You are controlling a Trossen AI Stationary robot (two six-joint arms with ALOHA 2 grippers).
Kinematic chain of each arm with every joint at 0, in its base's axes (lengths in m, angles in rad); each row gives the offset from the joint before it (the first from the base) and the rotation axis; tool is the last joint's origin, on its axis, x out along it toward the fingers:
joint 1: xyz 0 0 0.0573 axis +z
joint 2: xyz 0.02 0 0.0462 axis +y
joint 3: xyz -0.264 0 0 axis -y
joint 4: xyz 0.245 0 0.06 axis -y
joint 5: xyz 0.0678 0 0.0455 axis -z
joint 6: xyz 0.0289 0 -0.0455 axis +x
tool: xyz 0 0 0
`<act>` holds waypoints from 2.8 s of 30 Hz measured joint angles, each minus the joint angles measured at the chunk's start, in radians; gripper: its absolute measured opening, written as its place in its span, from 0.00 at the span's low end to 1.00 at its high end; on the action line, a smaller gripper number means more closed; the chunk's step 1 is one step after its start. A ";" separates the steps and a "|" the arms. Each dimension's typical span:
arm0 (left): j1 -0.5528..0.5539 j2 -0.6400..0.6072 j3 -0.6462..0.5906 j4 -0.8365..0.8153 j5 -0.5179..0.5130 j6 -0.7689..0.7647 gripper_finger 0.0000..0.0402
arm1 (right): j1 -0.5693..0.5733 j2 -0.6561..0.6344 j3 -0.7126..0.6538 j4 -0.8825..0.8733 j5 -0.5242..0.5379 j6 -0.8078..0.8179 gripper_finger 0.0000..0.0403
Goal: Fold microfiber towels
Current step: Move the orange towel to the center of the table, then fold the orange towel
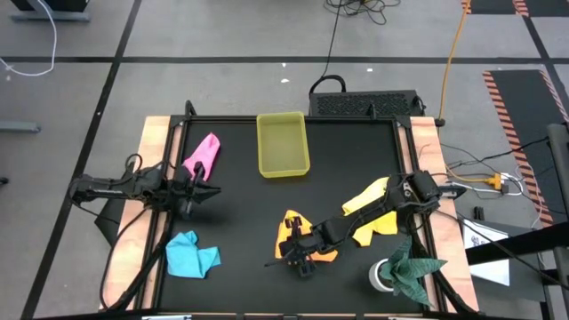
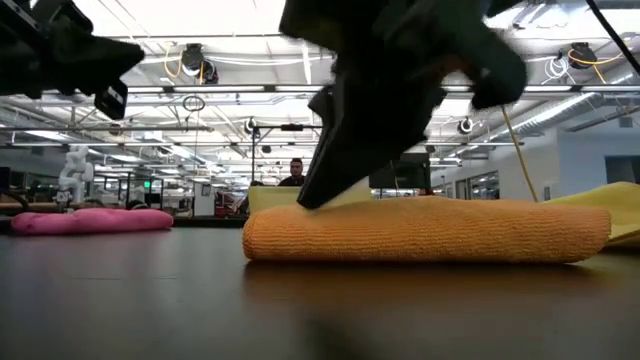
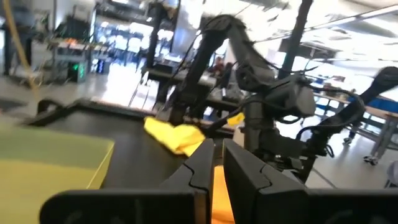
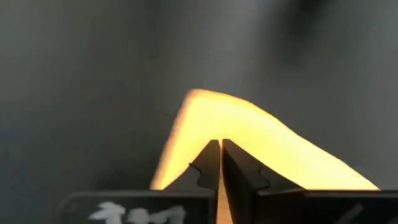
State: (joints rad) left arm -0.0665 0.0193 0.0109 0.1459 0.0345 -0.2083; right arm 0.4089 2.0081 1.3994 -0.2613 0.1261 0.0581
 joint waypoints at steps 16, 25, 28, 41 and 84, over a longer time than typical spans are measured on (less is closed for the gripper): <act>-0.216 0.017 0.000 0.090 0.118 0.195 0.09 | 0.245 -0.221 0.000 -0.211 -0.021 -0.060 0.00; -0.363 0.151 0.000 0.303 0.309 0.455 0.09 | 0.236 -0.416 -0.205 -0.354 0.057 0.249 0.00; -0.383 0.196 0.000 0.344 0.307 0.496 0.09 | 0.216 -0.502 -0.354 -0.345 0.055 0.379 0.01; -0.389 0.262 0.000 0.409 0.266 0.467 0.09 | 0.141 -0.606 -0.847 0.188 -0.023 0.559 0.38; -0.389 0.262 0.000 0.421 0.201 0.454 0.09 | 0.191 -0.477 -0.620 0.739 0.341 -0.167 0.01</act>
State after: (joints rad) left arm -0.4553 0.2813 0.0112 0.5671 0.2356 0.2455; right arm 0.5997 1.5311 0.7792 0.4775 0.4670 -0.1092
